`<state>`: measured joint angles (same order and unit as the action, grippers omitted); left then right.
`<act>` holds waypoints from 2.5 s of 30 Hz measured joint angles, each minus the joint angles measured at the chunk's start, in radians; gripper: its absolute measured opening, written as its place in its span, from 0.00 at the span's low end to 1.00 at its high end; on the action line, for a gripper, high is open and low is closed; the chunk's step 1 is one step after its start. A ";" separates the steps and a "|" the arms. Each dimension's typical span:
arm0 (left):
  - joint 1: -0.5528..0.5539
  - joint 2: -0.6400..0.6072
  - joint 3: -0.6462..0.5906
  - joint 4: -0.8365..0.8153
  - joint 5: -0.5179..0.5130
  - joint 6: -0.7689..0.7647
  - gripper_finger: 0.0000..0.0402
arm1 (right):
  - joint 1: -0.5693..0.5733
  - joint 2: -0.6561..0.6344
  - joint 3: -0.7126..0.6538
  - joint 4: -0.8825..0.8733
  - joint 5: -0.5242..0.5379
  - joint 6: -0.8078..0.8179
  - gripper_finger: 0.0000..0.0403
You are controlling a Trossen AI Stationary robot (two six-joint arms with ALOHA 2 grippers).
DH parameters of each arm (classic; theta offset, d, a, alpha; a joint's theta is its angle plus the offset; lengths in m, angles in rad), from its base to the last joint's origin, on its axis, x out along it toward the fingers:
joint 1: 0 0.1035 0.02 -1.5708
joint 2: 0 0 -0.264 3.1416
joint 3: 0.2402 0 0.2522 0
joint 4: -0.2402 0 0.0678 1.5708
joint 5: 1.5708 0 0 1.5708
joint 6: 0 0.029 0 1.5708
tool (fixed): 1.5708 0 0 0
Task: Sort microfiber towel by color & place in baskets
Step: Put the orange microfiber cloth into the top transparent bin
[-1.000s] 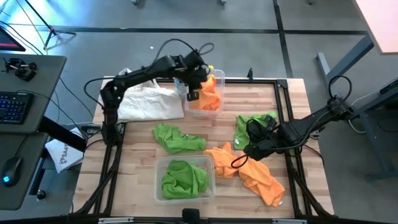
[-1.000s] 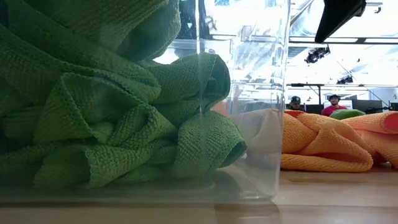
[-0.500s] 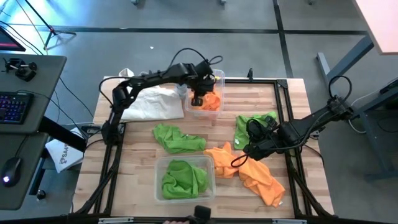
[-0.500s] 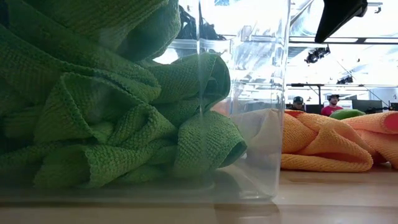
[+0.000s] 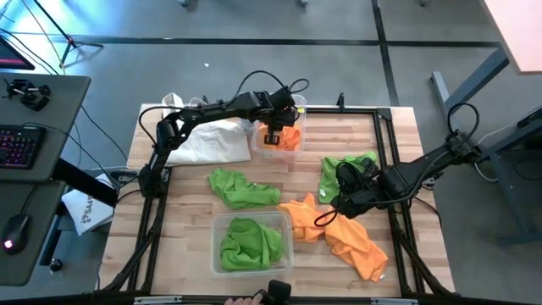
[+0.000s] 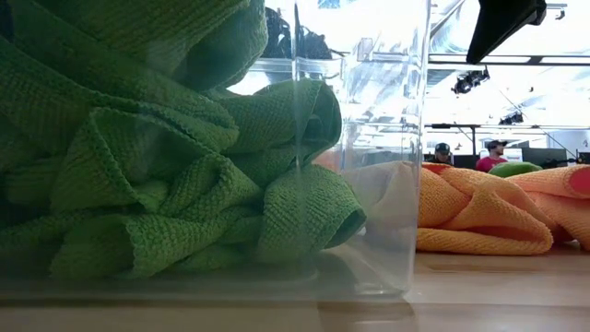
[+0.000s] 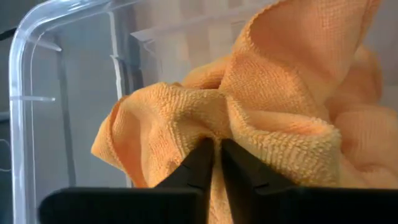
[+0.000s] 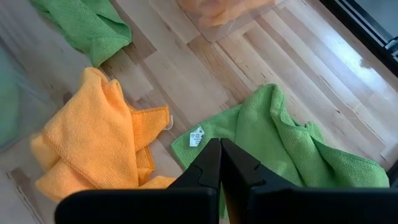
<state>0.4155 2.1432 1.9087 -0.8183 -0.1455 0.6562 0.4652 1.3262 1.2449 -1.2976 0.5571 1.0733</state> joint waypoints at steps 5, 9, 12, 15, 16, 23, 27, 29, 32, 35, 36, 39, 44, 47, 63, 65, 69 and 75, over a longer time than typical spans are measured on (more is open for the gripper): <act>-0.021 -0.017 0.000 -0.014 -0.031 -0.025 0.20 | 0.000 0.000 0.000 -0.004 0.014 -0.001 0.00; -0.048 -0.047 0.016 -0.052 -0.123 -0.016 0.26 | -0.005 0.000 0.000 -0.005 0.019 -0.007 0.00; -0.063 -0.095 0.035 -0.076 -0.163 -0.025 0.27 | -0.007 0.000 0.000 -0.007 0.021 -0.008 0.00; -0.079 -0.160 0.039 -0.086 -0.185 -0.097 0.27 | -0.007 0.000 0.000 -0.006 0.047 -0.008 0.00; -0.083 -0.183 0.039 -0.094 -0.187 -0.137 0.28 | -0.007 0.000 0.000 -0.005 0.059 -0.008 0.00; -0.122 -0.331 0.039 -0.185 0.016 -0.325 0.28 | -0.007 -0.029 -0.070 0.112 0.096 -0.036 0.00; -0.140 -0.397 0.032 -0.233 0.100 -0.375 0.28 | -0.008 -0.091 -0.206 0.309 0.068 -0.053 0.00; -0.149 -0.432 0.010 -0.231 0.111 -0.388 0.28 | -0.008 -0.120 -0.266 0.386 0.058 -0.057 0.00; -0.159 -0.494 -0.055 -0.231 0.155 -0.408 0.28 | -0.008 -0.158 -0.324 0.424 0.037 -0.059 0.00; -0.166 -0.563 -0.150 -0.221 0.171 -0.468 0.28 | -0.008 -0.180 -0.361 0.417 0.016 -0.058 0.00; -0.171 -0.585 -0.186 -0.212 0.169 -0.492 0.28 | -0.008 -0.184 -0.366 0.411 0.015 -0.059 0.00; -0.178 -0.658 -0.309 -0.158 0.162 -0.567 0.28 | -0.010 -0.184 -0.376 0.405 0.017 -0.061 0.00; -0.215 -0.785 -0.495 -0.039 0.151 -0.694 0.28 | -0.041 -0.187 -0.377 0.367 0.043 -0.098 0.00; -0.251 -0.856 -0.579 -0.031 0.118 -0.755 0.28 | -0.069 -0.192 -0.377 0.324 0.023 -0.085 0.00; -0.381 -0.987 -0.703 0.026 0.023 -0.996 0.28 | -0.103 -0.379 -0.478 0.231 -0.144 -0.384 0.00; -0.388 -0.984 -0.704 0.030 0.006 -1.004 0.27 | -0.108 -0.466 -0.544 0.275 -0.160 -0.372 0.00; -0.392 -0.985 -0.704 0.041 -0.004 -1.011 0.27 | -0.108 -0.605 -0.611 0.341 -0.202 -0.348 0.00; -0.392 -0.985 -0.704 0.065 -0.008 -1.022 0.27 | -0.108 -0.665 -0.625 0.447 -0.202 -0.514 0.00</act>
<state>0.0231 1.1584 1.2049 -0.7535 -0.1531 -0.3656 0.3576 0.6607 0.6201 -0.8509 0.3548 0.5592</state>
